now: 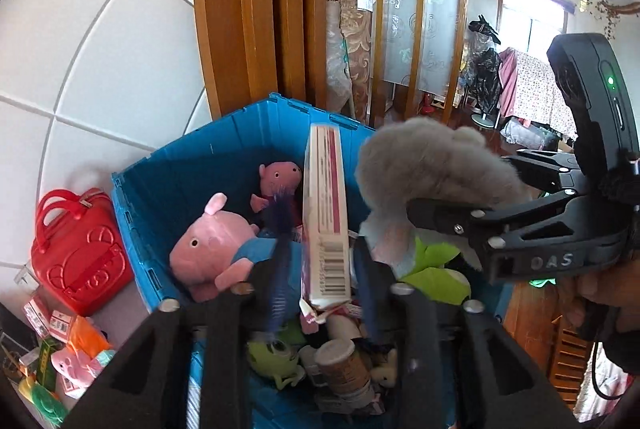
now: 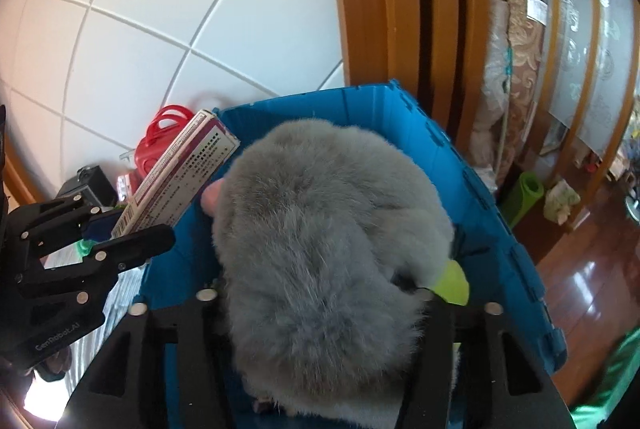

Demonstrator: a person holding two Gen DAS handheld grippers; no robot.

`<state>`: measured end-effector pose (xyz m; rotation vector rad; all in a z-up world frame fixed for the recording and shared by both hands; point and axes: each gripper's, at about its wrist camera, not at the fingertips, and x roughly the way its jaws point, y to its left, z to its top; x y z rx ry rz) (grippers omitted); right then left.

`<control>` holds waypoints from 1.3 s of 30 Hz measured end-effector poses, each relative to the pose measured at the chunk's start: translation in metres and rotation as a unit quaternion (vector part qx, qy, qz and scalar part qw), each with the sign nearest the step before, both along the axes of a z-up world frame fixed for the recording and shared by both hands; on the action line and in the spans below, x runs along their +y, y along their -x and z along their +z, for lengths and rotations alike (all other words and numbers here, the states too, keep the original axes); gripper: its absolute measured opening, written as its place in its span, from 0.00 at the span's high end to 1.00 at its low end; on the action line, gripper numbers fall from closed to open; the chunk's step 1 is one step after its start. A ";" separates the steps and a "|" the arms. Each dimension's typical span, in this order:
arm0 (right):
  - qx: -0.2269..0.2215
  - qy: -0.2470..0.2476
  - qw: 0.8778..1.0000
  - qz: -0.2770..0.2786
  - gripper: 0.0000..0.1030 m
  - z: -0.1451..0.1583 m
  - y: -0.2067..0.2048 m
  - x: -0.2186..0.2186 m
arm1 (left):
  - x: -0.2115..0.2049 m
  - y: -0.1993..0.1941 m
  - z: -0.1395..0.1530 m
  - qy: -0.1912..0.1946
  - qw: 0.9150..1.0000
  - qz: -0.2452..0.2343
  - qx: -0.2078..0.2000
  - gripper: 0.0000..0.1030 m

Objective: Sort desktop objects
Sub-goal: 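Carry the medicine box and grey bunny into the blue bin and release both, then move both tools back over the bed toward the remaining items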

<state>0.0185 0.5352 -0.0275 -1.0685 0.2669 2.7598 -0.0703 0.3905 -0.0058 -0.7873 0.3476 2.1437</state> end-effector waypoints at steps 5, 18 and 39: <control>0.014 -0.001 1.000 -0.022 0.01 0.006 -0.002 0.013 | -0.010 0.000 -0.005 -0.005 1.000 0.013 0.000 0.22; 0.025 -0.001 0.998 0.052 0.01 0.012 0.037 -0.063 | -0.140 0.012 -0.020 0.003 0.993 0.117 -0.009 0.22; -0.031 -0.034 0.975 0.219 0.01 -0.028 0.121 -0.339 | -0.422 0.034 -0.090 0.050 0.939 0.332 -0.071 0.22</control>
